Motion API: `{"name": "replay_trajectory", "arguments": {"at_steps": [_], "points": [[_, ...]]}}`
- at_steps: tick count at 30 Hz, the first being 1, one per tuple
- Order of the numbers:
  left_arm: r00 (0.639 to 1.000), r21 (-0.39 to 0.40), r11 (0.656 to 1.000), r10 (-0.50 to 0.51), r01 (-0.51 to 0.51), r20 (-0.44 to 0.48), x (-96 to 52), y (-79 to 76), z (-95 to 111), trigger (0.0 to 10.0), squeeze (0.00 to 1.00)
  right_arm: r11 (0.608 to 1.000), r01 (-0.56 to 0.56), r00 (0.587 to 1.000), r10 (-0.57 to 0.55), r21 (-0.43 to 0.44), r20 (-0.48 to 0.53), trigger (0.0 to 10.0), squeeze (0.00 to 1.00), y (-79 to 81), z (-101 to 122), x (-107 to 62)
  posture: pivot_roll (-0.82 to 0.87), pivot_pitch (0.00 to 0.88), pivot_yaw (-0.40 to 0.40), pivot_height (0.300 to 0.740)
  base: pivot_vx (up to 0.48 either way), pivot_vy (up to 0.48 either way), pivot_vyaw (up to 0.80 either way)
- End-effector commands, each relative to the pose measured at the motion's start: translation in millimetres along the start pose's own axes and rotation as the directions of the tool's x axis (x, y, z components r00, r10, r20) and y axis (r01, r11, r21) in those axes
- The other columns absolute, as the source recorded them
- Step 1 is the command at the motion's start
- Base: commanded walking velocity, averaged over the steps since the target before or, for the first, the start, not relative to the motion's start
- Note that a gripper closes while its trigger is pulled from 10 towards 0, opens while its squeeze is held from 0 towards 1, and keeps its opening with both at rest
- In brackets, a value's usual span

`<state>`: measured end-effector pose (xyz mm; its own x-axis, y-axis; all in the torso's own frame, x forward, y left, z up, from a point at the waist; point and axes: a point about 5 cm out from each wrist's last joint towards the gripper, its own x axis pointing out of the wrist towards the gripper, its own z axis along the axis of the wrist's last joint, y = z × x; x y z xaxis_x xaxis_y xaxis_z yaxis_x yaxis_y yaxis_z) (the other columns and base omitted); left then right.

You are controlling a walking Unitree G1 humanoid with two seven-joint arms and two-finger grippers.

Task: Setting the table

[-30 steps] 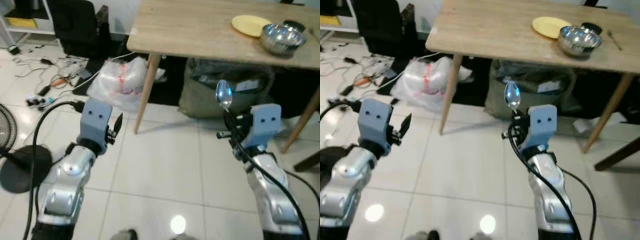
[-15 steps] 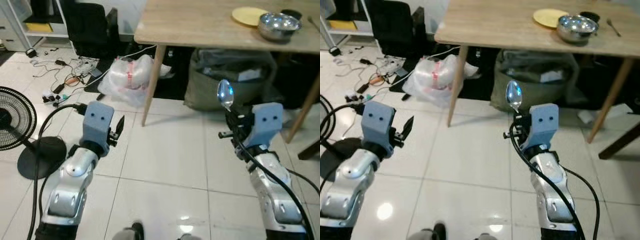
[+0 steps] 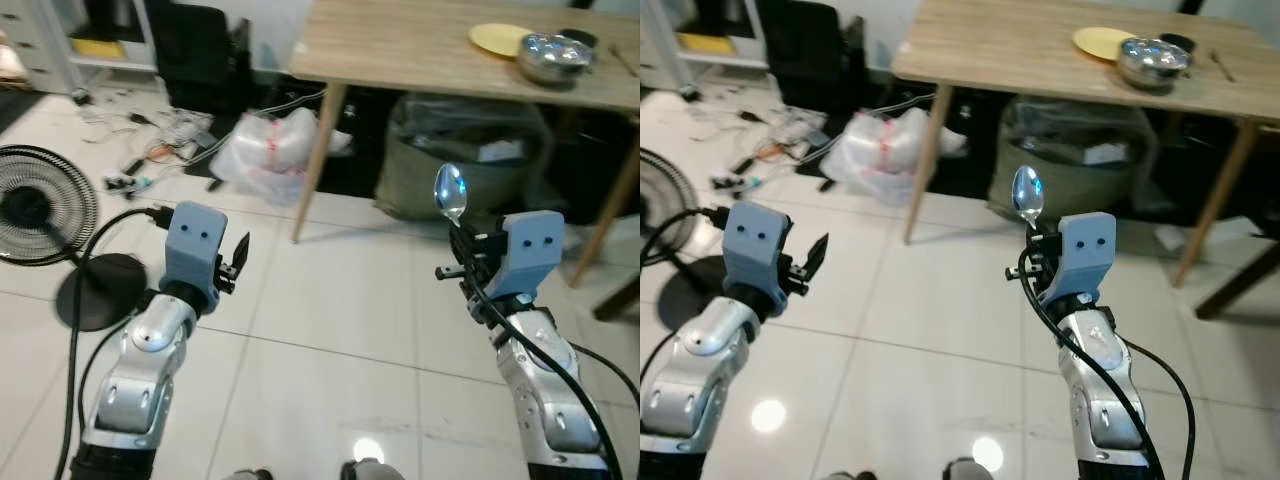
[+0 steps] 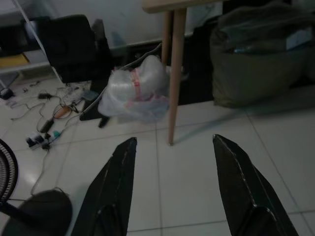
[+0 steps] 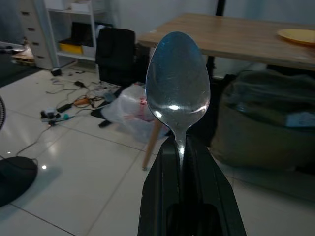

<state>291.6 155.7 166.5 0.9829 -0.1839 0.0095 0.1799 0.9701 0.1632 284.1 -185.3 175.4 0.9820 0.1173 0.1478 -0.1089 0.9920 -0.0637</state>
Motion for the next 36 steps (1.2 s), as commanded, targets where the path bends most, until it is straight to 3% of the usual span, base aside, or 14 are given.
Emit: {"name": "replay_trajectory", "arguments": {"at_steps": [1,36], "points": [[1.000,-0.010,1.000,-0.002,0.002,-0.010,0.7,-0.7,0.1,10.0,0.00,1.000,0.020,1.000,-0.020,0.013,-0.012,10.0,0.00,-3.7,-2.7,-2.8,-0.12,0.044,0.052,0.740,0.000,0.000,-0.80],[1.000,0.002,1.000,-0.014,0.014,-0.010,2.8,0.2,4.6,10.0,0.00,0.999,0.046,0.999,-0.045,0.020,-0.018,10.0,0.00,-5.8,-1.8,-1.0,-0.11,0.046,0.069,0.740,0.000,0.000,-0.80]]}}
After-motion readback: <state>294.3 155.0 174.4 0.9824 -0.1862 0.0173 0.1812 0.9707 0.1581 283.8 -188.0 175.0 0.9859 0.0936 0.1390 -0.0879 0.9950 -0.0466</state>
